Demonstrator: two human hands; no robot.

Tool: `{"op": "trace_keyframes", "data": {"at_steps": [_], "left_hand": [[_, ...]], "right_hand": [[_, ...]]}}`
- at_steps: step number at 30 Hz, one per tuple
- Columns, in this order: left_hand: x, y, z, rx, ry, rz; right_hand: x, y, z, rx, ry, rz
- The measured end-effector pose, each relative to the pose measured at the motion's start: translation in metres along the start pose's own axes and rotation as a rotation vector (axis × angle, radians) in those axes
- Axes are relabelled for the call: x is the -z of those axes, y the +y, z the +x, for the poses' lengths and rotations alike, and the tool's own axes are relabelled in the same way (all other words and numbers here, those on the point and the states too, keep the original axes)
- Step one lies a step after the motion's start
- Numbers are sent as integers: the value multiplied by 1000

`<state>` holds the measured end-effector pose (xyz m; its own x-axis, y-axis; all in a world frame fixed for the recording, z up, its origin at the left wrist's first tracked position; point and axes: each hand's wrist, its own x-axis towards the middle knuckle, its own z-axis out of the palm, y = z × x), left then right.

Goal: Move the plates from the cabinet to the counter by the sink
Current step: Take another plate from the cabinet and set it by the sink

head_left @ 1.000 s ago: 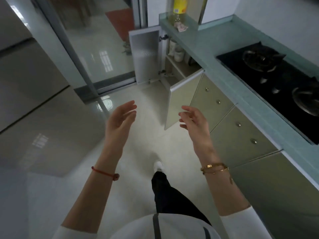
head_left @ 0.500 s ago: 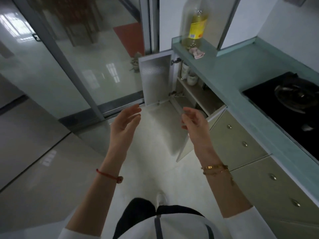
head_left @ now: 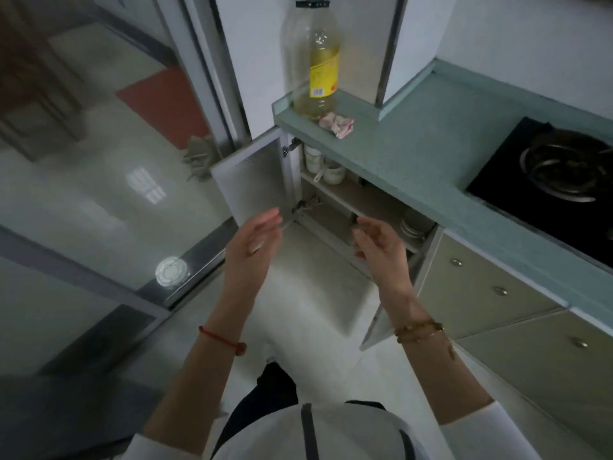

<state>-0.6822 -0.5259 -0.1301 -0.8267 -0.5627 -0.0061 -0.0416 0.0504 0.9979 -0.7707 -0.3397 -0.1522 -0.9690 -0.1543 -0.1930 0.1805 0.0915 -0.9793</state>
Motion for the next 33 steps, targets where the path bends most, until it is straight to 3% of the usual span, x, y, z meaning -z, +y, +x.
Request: {"op": "trace_keyframes", "data": {"at_steps": [6,15,26,33], "left_hand": [[19,-12,110,-21,-289,73],[-14,-60,226,51,-520,104],[-85,-129,313,57,-644,136],[-137,-213,362,43,-673,181]], "right_hand": [[-51,-2,46,-34,245,62],[-77,22,109,-137,486,43],[-62,78,210,-246,585,24],[-49,169,287,-284,641,5]]}}
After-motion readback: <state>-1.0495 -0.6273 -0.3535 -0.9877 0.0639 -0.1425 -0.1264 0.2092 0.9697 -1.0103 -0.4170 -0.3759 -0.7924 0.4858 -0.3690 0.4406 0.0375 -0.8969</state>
